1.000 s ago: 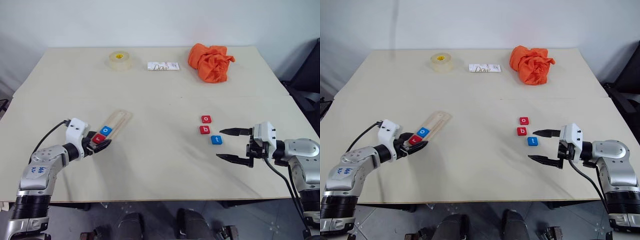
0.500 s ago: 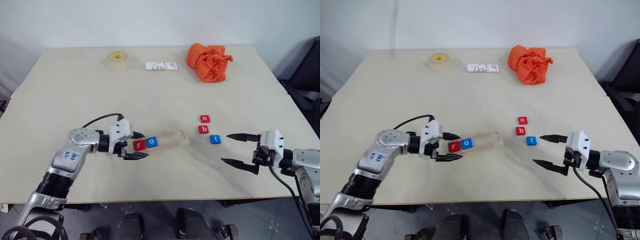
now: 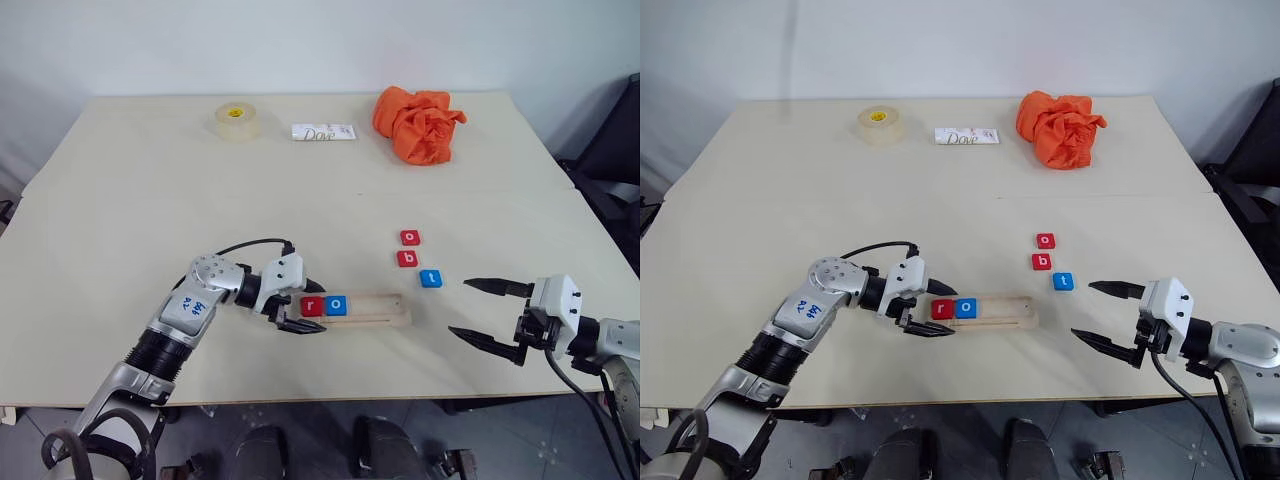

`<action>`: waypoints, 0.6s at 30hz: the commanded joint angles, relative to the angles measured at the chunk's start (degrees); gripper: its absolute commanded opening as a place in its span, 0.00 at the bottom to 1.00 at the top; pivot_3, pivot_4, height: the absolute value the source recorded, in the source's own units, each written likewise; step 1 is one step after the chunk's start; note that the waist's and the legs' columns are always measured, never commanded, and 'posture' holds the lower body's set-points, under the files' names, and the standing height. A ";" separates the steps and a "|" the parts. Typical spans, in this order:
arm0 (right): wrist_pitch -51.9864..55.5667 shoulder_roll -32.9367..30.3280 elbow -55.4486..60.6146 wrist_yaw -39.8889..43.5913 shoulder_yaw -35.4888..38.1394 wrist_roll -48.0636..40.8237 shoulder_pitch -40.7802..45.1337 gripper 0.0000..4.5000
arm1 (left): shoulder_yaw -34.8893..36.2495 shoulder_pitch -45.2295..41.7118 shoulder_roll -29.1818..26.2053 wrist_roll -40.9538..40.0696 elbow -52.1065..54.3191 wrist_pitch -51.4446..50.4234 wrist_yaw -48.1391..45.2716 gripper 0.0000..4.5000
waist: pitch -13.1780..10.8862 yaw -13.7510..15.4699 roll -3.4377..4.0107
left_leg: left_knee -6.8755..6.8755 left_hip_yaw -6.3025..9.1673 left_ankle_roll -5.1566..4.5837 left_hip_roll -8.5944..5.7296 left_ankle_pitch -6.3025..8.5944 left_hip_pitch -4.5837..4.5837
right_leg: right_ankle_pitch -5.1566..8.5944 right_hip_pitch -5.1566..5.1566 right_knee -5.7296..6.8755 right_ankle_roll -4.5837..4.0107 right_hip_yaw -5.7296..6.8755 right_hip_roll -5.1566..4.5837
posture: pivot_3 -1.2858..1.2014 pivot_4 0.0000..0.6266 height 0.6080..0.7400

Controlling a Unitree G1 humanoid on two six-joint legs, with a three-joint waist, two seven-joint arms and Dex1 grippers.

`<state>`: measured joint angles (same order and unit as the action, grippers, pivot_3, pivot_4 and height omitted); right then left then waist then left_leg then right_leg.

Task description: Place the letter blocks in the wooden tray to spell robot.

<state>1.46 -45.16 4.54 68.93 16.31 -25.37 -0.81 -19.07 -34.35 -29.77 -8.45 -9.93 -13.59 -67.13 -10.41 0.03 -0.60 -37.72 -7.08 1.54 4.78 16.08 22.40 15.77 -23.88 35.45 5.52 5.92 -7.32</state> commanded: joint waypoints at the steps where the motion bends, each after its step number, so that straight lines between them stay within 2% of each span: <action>1: 0.16 -0.57 2.31 -0.84 1.70 -1.41 -0.20 1.00 | -0.06 -0.95 0.82 0.49 1.04 0.15 -0.06 0.76 | 0.00 0.04 0.00 | -0.01 0.01 0.00 0.00 0.00 0.00 | 0.00 0.02 0.00 0.00 0.00 0.00 | 0.52 0.24 1.00; 3: 0.24 -0.55 2.43 -1.13 1.57 -1.46 -0.07 1.00 | -0.23 -0.90 1.23 0.87 1.20 -0.42 0.34 0.76 | 0.00 0.06 0.00 | -0.02 0.03 -0.01 0.00 0.01 0.00 | 0.00 0.03 0.00 0.00 0.00 0.00 | 0.52 0.24 1.00; 5: 0.34 -0.60 2.47 -1.32 1.47 -1.51 0.11 1.00 | -0.21 -0.75 1.54 1.23 1.63 -0.97 0.75 0.93 | -0.01 0.07 -0.01 | -0.03 0.04 -0.01 -0.01 0.01 0.00 | 0.00 0.04 0.00 0.00 0.01 0.00 | 0.52 0.24 1.00; 7: 0.38 -0.71 2.52 -1.37 1.48 -1.63 0.10 1.00 | -0.02 -0.37 1.72 1.65 2.42 -1.62 1.50 0.99 | -0.01 0.08 -0.02 | -0.03 0.04 -0.02 -0.01 0.01 0.00 | 0.00 0.05 0.00 0.00 0.01 0.00 | 0.52 0.24 1.00; 13: 0.46 -0.96 2.36 -1.20 1.71 -1.99 0.07 1.00 | 1.42 1.63 0.48 1.78 5.27 -2.06 2.94 0.99 | -0.01 0.03 -0.02 | -0.04 0.06 -0.02 0.00 0.01 0.00 | 0.00 0.05 0.01 0.00 0.01 0.00 | 0.52 0.24 1.00; 18: 3.11 -0.68 3.49 -3.49 2.49 -2.88 0.05 1.00 | 7.52 6.48 -3.28 -4.13 10.36 -1.51 0.43 0.99 | -0.01 -0.14 -0.02 | -0.03 0.06 -0.02 0.03 0.01 -0.01 | 0.01 0.04 0.03 -0.01 0.02 0.00 | 0.52 0.24 1.00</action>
<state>3.96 -45.16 5.78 66.38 16.54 -26.63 -0.76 -14.11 -28.43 -32.13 -10.04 -2.25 -15.59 -65.66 -10.43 -0.11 -0.62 -37.75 -7.01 1.52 4.80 16.09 22.38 15.78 -23.83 35.48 5.51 5.94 -7.31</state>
